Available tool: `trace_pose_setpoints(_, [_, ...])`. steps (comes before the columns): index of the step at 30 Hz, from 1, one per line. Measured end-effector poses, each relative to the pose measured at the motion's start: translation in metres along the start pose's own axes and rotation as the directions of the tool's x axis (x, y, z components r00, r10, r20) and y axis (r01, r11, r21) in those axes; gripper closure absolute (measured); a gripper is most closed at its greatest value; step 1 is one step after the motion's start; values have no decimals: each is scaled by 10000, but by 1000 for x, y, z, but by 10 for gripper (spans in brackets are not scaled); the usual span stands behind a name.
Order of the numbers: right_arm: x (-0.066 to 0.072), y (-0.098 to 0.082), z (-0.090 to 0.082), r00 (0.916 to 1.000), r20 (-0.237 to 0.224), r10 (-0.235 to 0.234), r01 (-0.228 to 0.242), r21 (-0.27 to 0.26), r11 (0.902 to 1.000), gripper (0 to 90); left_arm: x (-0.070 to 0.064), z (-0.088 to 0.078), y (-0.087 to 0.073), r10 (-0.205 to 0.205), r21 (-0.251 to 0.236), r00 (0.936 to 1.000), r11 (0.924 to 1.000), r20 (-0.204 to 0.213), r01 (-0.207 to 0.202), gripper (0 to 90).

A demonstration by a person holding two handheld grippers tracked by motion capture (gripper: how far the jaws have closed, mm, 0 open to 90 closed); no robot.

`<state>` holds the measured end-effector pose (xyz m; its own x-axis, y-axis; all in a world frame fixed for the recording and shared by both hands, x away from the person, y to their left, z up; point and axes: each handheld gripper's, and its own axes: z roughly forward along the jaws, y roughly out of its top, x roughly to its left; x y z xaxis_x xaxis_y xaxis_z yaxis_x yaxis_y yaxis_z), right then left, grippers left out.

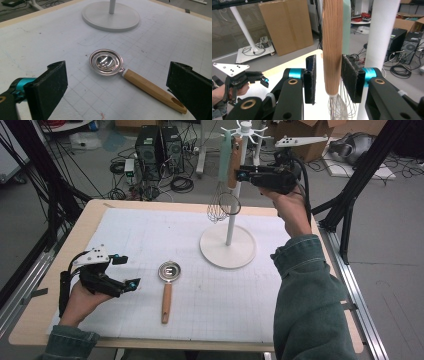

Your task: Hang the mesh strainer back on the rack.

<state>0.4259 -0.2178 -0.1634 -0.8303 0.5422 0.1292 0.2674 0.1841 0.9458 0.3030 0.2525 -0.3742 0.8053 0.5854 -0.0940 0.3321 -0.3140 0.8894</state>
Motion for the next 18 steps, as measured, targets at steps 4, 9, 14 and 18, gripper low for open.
trace_pose_setpoints(4, [-1,-2,-8,9999,114,-47,48,-35,10000,649,1,-1,-1,-46,-19,10000,10000,-6,46,41])
trace_pose_setpoints(9, [-1,0,-21,9998,177,-117,121,-207,9997,713,3,-5,-1,-63,-53,9999,10000,-87,62,41])
trace_pose_setpoints(14, [-1,1,-29,9998,146,-149,152,-197,9997,809,4,-5,-1,-61,-83,9999,9999,-80,60,41])
trace_pose_setpoints(18, [-2,3,-33,9998,67,-172,173,-133,9998,894,5,-5,-2,-75,-70,9999,9999,-78,75,41])
